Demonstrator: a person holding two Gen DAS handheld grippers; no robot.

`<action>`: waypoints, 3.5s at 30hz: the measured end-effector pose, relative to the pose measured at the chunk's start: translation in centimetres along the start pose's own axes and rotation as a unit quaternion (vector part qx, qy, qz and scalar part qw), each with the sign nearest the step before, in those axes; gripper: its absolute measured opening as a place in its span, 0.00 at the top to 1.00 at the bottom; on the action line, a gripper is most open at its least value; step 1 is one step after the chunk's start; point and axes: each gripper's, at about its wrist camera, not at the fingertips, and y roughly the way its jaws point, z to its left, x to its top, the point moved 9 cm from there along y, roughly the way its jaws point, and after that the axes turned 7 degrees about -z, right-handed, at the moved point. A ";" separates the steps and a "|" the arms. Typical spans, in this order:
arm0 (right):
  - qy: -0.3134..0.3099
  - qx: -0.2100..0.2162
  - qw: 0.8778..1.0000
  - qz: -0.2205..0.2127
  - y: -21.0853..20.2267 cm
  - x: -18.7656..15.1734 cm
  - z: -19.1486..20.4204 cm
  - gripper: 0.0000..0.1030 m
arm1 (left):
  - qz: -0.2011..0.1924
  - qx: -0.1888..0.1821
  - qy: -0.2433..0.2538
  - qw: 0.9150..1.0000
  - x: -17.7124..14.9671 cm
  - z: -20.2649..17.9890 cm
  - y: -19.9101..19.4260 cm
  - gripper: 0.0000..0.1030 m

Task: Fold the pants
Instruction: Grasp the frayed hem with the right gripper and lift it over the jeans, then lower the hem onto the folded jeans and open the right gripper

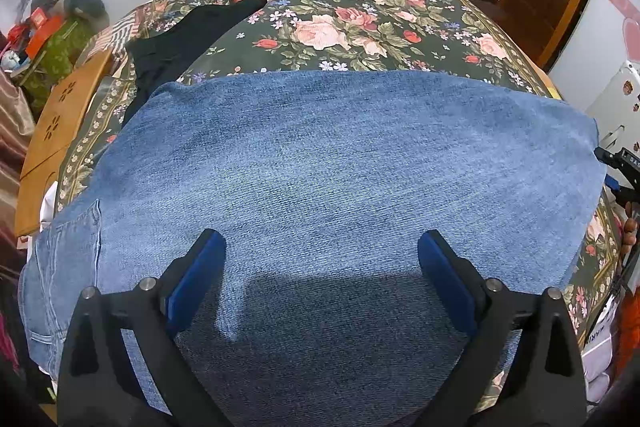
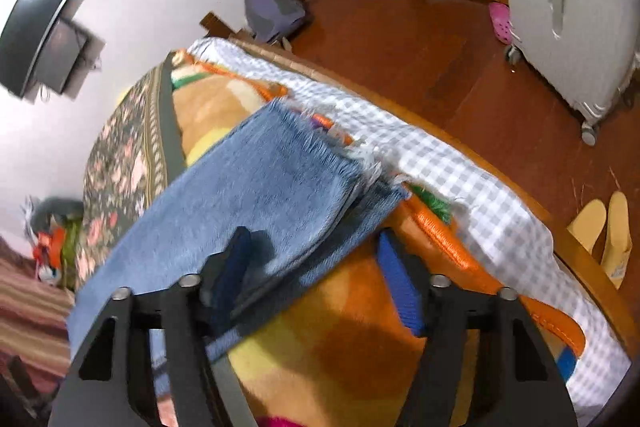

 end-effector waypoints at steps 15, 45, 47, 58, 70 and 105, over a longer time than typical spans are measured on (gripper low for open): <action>-0.098 0.034 0.990 -0.097 -7.7 4.4 8.0 0.93 | -0.018 -0.009 -0.014 1.000 0.4 0.4 -2.1 0.04; -0.380 0.219 0.897 0.055 -6.7 -18.7 34.3 0.93 | -0.118 -0.035 -0.111 0.986 -1.7 10.7 -11.3 0.04; -0.395 0.211 0.890 0.083 -5.5 -21.1 34.0 0.93 | -0.113 -0.029 -0.119 0.986 -2.1 11.2 -11.0 0.04; -0.443 0.189 0.866 0.131 -4.9 -24.9 32.8 0.59 | -0.104 -0.040 -0.102 0.989 -0.6 9.2 -9.9 0.04; -0.433 0.145 0.889 0.027 -5.9 -14.5 29.5 0.59 | -0.071 -0.119 -0.037 0.990 5.0 0.3 -6.4 0.41; -0.401 0.106 0.906 0.081 -3.9 -15.3 24.0 0.57 | -0.020 -0.046 -0.020 0.999 1.1 -0.5 -2.9 0.33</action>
